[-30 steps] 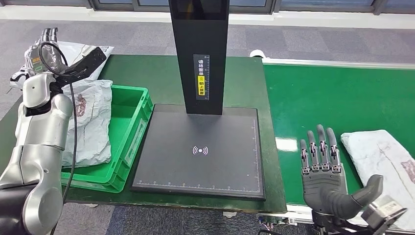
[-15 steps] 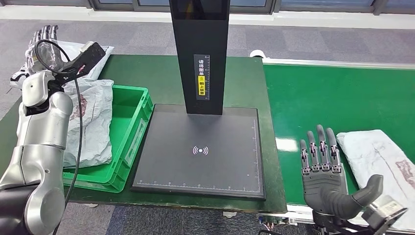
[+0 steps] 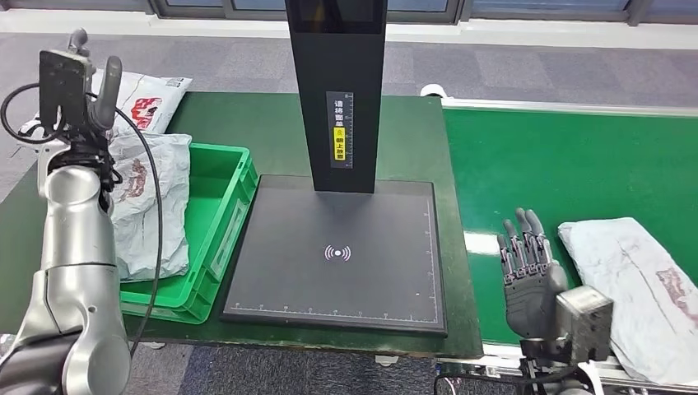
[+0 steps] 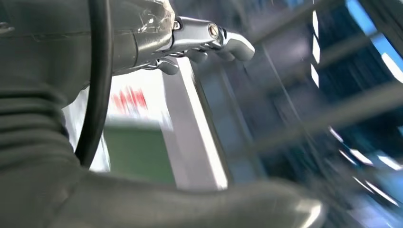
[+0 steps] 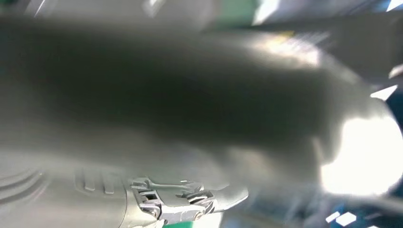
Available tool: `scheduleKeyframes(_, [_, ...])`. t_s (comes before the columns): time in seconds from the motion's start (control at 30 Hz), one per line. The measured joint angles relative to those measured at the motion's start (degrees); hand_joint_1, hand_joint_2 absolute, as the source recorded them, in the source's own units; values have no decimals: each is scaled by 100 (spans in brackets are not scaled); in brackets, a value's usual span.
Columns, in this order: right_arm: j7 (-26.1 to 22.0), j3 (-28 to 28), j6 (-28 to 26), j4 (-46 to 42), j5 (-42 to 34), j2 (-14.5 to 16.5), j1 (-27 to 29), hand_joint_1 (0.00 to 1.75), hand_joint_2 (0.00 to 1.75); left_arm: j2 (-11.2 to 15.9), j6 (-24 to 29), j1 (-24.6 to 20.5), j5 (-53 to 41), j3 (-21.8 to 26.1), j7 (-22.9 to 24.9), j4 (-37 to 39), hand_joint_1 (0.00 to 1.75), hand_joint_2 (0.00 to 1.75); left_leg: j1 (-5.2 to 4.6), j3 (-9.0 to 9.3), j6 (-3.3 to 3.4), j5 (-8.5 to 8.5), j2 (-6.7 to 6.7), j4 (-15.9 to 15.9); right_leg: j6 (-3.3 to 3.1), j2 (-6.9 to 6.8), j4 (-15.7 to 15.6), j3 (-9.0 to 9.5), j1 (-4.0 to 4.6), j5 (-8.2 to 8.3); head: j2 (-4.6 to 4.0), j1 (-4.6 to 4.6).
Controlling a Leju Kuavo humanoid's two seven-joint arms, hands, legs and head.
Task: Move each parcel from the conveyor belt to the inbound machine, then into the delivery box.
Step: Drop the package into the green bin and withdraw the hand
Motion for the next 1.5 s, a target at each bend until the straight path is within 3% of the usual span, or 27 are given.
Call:
scheduleKeyframes(0.13, [805,-66,-360,932,1622,-501,-1013,0,175,-356,-421,876,1634,-165,-145,-1001,0,175,-7,1,9,1,41,2,20,34,-1,-11,-17,17,0,-1])
scheduleKeyframes(0.23, [1548,-45,-662,2291,3079,-1121,-2352,0,175,-610,-578,1631,2149,-566,-296,-1756,0,175,-27,-8,38,14,47,5,40,38,-1,-19,-37,34,0,-1])
scheduleKeyframes(0.3, [1736,-4,-863,3449,3746,-1542,-3339,0,175,-743,-559,2109,2240,-898,-464,-2162,0,175,-37,-20,62,28,30,9,53,22,-3,-25,-46,44,0,-1])
scheduleKeyframes(0.4, [1740,54,-1021,4765,4056,-1966,-4348,0,175,-848,-502,2572,2293,-1252,-597,-2561,0,175,-39,-38,75,39,-11,15,56,-19,-5,-25,-43,46,0,1])
scheduleKeyframes(0.5, [1910,152,-1042,5537,4232,-2156,-4811,0,175,-876,-499,2757,2339,-1392,-608,-2769,0,175,-39,-42,70,42,-22,13,56,-27,-4,-27,-39,46,0,-1])
scheduleKeyframes(0.67, [2802,500,-757,6645,5058,-2496,-5469,0,175,-945,-599,2924,2176,-1579,-633,-2908,0,175,-37,-48,64,49,-32,8,56,-34,-2,-33,-41,46,0,-1])
scheduleKeyframes(0.83, [3161,810,-691,7398,5480,-2702,-5850,0,175,-1019,-600,3006,2064,-1717,-685,-2912,0,175,-37,-48,65,49,-30,10,57,-30,-3,-35,-45,47,0,-1])
scheduleKeyframes(0.97, [3489,1093,-159,7850,6004,-2822,-6076,0,175,-1032,-601,2978,2104,-1762,-725,-2855,0,175,-38,-49,66,49,-31,11,59,-32,-3,-38,-45,48,0,-1])
scheduleKeyframes(1.03, [3366,1253,320,8028,6210,-2913,-6123,0,175,-1032,-607,2928,2173,-1767,-777,-2758,0,175,-38,-49,66,50,-32,11,59,-33,-3,-37,-45,48,0,-1])
scheduleKeyframes(1.13, [2715,1485,912,8247,6290,-3081,-6056,0,175,-1026,-655,2861,2238,-1767,-883,-2574,0,175,-38,-49,66,50,-33,11,59,-33,-3,-37,-45,48,0,-1])
scheduleKeyframes(1.33, [1867,1772,1315,8460,6195,-3376,-5772,0,175,-1000,-716,2796,2251,-1767,-964,-2323,0,175,-39,-54,67,49,-30,12,60,-28,-4,-46,-46,48,0,-1])
scheduleKeyframes(1.5, [295,2034,1824,8452,5899,-3771,-5391,0,175,-948,-711,2790,2227,-1767,-996,-2199,0,175,-38,-63,68,48,-44,11,61,-44,-4,-44,-45,48,0,-1])
